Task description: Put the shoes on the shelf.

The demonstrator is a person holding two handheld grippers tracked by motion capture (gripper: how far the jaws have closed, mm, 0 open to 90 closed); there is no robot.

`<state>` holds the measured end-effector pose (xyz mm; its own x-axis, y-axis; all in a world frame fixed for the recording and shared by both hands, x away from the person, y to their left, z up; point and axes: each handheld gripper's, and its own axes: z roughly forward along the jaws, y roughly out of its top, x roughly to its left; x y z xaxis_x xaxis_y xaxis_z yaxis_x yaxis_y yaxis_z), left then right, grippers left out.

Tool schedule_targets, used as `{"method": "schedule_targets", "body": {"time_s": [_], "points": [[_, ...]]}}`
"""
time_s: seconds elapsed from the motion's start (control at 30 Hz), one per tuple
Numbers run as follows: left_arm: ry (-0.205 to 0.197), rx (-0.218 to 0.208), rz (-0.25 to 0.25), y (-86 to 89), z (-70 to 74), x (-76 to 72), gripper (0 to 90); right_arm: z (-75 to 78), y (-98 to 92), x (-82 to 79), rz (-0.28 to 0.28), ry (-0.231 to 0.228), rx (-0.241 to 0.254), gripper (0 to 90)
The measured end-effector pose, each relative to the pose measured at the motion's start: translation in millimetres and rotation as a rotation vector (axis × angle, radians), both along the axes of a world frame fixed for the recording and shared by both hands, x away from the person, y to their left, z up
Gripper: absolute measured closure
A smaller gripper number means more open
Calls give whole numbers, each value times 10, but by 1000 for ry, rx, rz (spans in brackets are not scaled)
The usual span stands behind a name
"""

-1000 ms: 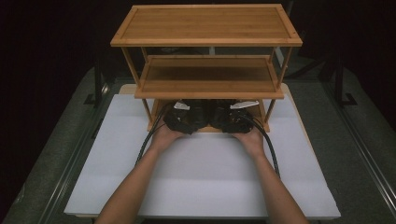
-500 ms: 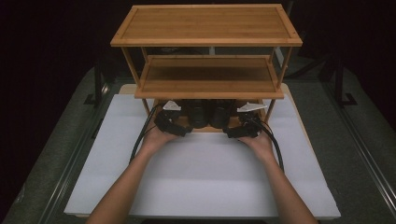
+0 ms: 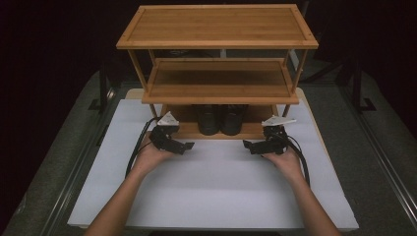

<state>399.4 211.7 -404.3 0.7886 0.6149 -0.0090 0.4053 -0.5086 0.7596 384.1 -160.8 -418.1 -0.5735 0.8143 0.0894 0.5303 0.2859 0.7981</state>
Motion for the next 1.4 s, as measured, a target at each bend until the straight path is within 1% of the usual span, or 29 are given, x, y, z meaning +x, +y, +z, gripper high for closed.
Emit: {"method": "schedule_targets", "body": {"time_s": [0.07,0.2,0.27,0.33,0.37,0.4,0.47,0.57,0.7,0.8,0.87,0.93,0.97,1.0,1.07,1.2,1.27,1.33,1.37,1.4], "points": [[5,2,-1,49,2,-82,82,0,-49,-59,-3,-8,10,17],[5,19,-10,140,-2,-239,82,1,-170,-199,-12,-13,22,17],[9,18,-12,193,-5,-324,82,14,-216,-266,-17,6,-1,18],[5,7,-5,257,-7,-417,82,14,-266,-351,-7,3,-4,18],[4,9,-5,281,-3,-448,82,11,-291,-387,-7,3,-5,18],[-2,3,-1,324,-4,-511,82,5,-306,-414,-2,-2,-6,18],[-9,6,4,379,-6,-587,82,-12,-345,-500,10,-10,-30,18],[-13,14,24,500,-25,-709,82,-43,-388,-613,10,1,-59,18],[-9,-4,59,698,-68,-886,83,-96,-495,-771,10,1,-53,18],[-6,-1,79,831,-109,-1013,82,-130,-592,-877,-9,7,-54,18],[-6,10,91,910,-140,-1091,82,-157,-681,-963,-24,11,-52,18],[3,21,100,982,-178,-1154,82,-182,-750,-1021,-33,16,-51,18],[4,30,103,1011,-191,-1173,82,-201,-795,-1059,-47,21,-65,18],[1,50,111,1054,-215,-1208,82,-212,-824,-1083,-52,24,-71,18],[2,67,124,1112,-248,-1255,82,-244,-910,-1150,-65,30,-78,17],[15,69,143,1223,-337,-1337,82,-273,-1032,-1246,-91,30,-98,18],[31,81,137,1260,-371,-1360,81,-293,-1084,-1286,-97,35,-106,17],[38,80,130,1287,-404,-1376,74,-318,-1115,-1307,-96,47,-128,18],[50,85,131,1296,-433,-1375,49,-328,-1121,-1314,-95,50,-138,18],[50,90,123,1305,-451,-1374,27,-347,-1129,-1319,-91,57,-152,17]]}}
